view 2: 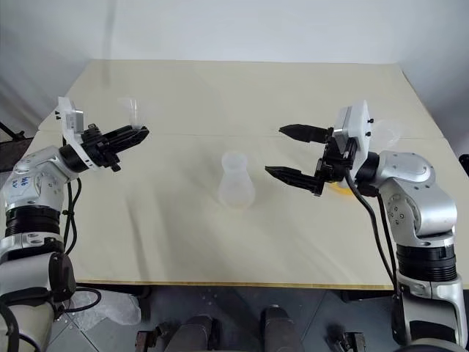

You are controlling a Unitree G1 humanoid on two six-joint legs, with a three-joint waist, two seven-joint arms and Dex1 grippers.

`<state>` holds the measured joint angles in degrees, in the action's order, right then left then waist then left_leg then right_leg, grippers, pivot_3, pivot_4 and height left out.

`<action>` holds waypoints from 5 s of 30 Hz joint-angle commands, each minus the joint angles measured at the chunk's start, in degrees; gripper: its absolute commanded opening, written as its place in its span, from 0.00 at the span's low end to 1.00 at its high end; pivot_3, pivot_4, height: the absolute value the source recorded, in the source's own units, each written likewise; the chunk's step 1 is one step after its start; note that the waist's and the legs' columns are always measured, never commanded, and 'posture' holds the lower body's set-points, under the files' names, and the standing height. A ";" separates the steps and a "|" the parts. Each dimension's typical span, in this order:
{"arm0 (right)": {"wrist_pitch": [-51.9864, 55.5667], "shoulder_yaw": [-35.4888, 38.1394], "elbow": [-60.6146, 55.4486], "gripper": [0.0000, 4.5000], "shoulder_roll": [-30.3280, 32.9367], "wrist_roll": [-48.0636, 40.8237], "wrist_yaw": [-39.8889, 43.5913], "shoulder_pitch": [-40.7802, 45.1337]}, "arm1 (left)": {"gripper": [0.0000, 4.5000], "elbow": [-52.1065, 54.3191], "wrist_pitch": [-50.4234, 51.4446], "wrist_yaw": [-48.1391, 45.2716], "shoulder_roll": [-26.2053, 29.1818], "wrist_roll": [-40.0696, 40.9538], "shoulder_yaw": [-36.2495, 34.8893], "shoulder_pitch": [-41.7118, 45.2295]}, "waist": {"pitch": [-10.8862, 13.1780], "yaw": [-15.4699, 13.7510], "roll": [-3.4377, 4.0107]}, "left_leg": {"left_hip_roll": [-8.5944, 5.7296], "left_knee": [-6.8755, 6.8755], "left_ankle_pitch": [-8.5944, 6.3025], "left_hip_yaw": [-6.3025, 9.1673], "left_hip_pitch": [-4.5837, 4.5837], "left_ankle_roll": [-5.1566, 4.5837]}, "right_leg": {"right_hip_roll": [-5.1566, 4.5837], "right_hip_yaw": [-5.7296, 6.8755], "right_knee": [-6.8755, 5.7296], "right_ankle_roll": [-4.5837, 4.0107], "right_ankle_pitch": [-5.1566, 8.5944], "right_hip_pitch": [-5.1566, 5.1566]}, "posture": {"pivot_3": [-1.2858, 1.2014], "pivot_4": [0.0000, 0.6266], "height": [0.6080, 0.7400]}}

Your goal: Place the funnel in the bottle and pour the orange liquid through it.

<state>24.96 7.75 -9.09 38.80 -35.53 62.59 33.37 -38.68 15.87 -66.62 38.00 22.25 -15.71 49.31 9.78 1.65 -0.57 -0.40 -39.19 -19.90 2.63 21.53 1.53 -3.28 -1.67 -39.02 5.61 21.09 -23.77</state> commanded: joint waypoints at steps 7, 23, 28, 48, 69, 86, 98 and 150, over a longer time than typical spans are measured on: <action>-0.51 2.07 -2.46 1.00 0.31 -1.71 -1.68 0.27 | 0.05 4.48 -7.28 -1.39 -12.99 -0.54 7.62 6.57 | 0.03 -1.17 -0.06 | -0.04 -0.10 0.01 0.01 0.04 -0.05 | -0.01 0.01 0.07 0.15 -0.08 0.10 | 0.52 0.24 1.00; 0.87 4.82 -9.14 1.00 1.32 -5.11 -5.25 -6.50 | 0.05 0.97 -6.70 -9.85 -22.01 -0.64 14.67 12.79 | 0.05 -0.02 -0.08 | -0.02 -0.02 0.04 -0.07 0.02 -0.09 | 0.08 -0.08 0.02 0.16 -0.09 0.09 | 0.52 0.24 1.00; 0.98 5.94 -11.49 1.00 1.68 -5.65 -7.04 -9.17 | 0.05 2.65 -4.07 -9.67 -21.21 -0.12 14.52 12.37 | 0.05 -0.21 -0.08 | -0.02 -0.03 0.04 -0.06 0.03 -0.10 | 0.08 -0.09 0.03 0.16 -0.09 0.09 | 0.52 0.24 1.00; 0.79 6.32 -12.49 1.00 2.21 -6.22 -8.68 -10.54 | 0.05 3.25 -1.86 -8.81 -20.01 -2.21 16.35 10.45 | 0.05 -0.22 -0.08 | -0.02 -0.04 0.05 -0.06 0.03 -0.10 | 0.08 -0.11 0.05 0.16 -0.09 0.10 | 0.52 0.24 1.00; 0.75 6.55 -11.93 1.00 2.80 -5.83 -8.49 -10.07 | 0.60 -4.03 -4.40 -11.02 -19.43 -5.82 17.75 14.53 | 0.05 -0.23 -0.08 | -0.03 -0.06 0.05 -0.06 0.02 -0.11 | 0.08 -0.10 0.04 0.16 -0.09 0.12 | 0.52 0.24 1.00; 0.55 6.30 -11.32 1.00 2.74 -5.10 -8.25 -9.32 | 1.00 -2.00 -2.76 -11.83 -19.27 -4.55 16.59 14.34 | 0.05 -0.22 -0.08 | -0.03 -0.06 0.05 -0.05 0.02 -0.11 | 0.08 -0.10 0.03 0.16 -0.09 0.11 | 0.52 0.24 1.00; 0.02 6.23 -10.92 1.00 2.74 -4.21 -7.79 -9.43 | 1.00 2.89 1.12 -9.99 -18.87 -2.28 14.35 14.34 | 0.05 -0.20 -0.08 | -0.03 -0.06 0.05 -0.05 0.03 -0.11 | 0.08 -0.11 0.02 0.16 -0.09 0.11 | 0.52 0.24 1.00; 2.08 10.61 -13.30 1.00 11.89 -4.69 -1.52 -20.33 | 1.00 27.61 -37.68 -6.35 -3.44 -17.34 28.41 -11.76 | 0.05 -1.64 -0.08 | 0.02 -0.02 0.01 -0.09 -0.06 -0.17 | 0.15 -0.24 0.32 0.19 -0.10 0.19 | 0.52 0.24 1.00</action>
<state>27.53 16.32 -20.41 51.04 -39.19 61.59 13.29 -10.76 -18.04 -72.69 34.91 5.65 11.89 36.51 9.83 0.02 -0.65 -0.40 -39.23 -19.88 2.55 21.47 1.36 -3.15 -1.91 -38.68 5.81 20.98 -23.56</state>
